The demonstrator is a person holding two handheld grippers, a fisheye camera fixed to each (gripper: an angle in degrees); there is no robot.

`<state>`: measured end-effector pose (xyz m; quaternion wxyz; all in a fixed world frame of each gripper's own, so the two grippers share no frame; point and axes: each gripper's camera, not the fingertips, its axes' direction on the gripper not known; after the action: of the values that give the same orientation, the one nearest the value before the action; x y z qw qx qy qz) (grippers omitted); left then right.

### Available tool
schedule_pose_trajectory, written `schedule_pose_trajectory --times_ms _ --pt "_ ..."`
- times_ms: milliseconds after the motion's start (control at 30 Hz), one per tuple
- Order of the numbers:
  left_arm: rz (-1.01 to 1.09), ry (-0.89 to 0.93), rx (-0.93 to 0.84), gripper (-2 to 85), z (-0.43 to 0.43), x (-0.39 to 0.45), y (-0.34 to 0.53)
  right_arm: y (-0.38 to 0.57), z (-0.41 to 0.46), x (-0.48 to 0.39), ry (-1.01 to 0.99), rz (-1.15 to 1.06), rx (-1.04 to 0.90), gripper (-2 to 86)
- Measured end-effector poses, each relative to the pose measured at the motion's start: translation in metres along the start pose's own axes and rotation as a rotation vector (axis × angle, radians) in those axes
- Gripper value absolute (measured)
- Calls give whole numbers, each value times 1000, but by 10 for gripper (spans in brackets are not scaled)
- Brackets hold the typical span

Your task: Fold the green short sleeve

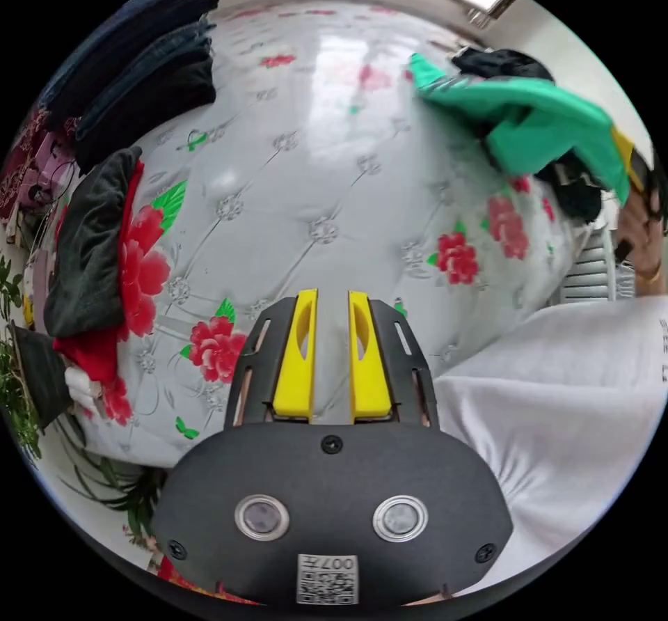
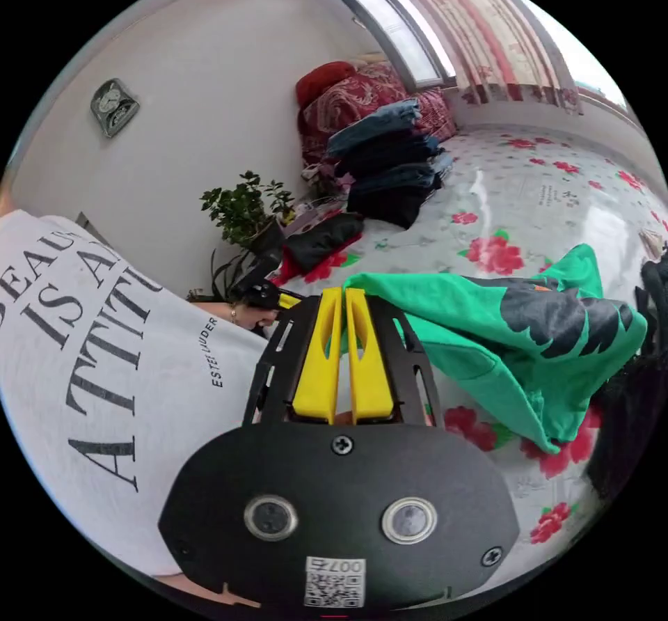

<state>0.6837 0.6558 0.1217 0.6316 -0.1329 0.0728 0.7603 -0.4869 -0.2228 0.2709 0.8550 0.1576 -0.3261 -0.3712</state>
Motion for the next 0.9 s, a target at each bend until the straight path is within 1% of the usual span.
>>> schedule_pose_trajectory --times_ms 33,100,133,167,233,300,367,400,467,567,633,667,733,767,800,833,867,900 --pt "13 20 32 85 -5 0 7 8 29 -19 -83 6 -56 1" --pt "52 79 137 97 -21 -6 39 18 59 -47 -148 -36 -136 4" --pt "55 86 156 95 -24 -9 47 20 65 -65 -145 -152 -205 8" --pt "56 92 177 93 -28 -16 63 21 63 -74 -94 -203 -231 13" --pt "55 82 186 99 -30 -30 85 25 51 -72 -33 -201 -192 23" --pt "49 76 180 102 -28 -52 111 29 39 -55 27 -105 -153 35" --pt "32 77 187 106 -29 -69 128 41 22 -23 134 105 -92 50" --pt "16 93 203 107 -31 -81 137 45 17 -16 166 159 -73 54" --pt "-11 127 226 106 -33 -98 147 67 1 10 298 366 4 69" --pt "-21 171 254 108 -32 -120 152 85 -14 40 354 553 69 82" --pt "9 194 244 116 -26 -128 146 85 -21 58 371 614 90 87" --pt "59 217 226 126 -19 -128 139 82 -23 69 382 636 102 88" --pt "163 237 130 139 3 -121 125 78 -22 88 379 686 128 88" --pt "232 249 -9 141 28 -111 113 78 -16 104 350 750 140 85" --pt "256 191 -101 118 47 -103 105 79 -13 112 317 794 150 83" --pt "292 133 -75 106 44 -98 105 83 -4 130 230 881 166 73" --pt "372 119 -46 90 44 -89 103 86 7 144 136 944 174 60" --pt "378 120 -75 76 49 -86 97 85 12 150 93 958 169 50"
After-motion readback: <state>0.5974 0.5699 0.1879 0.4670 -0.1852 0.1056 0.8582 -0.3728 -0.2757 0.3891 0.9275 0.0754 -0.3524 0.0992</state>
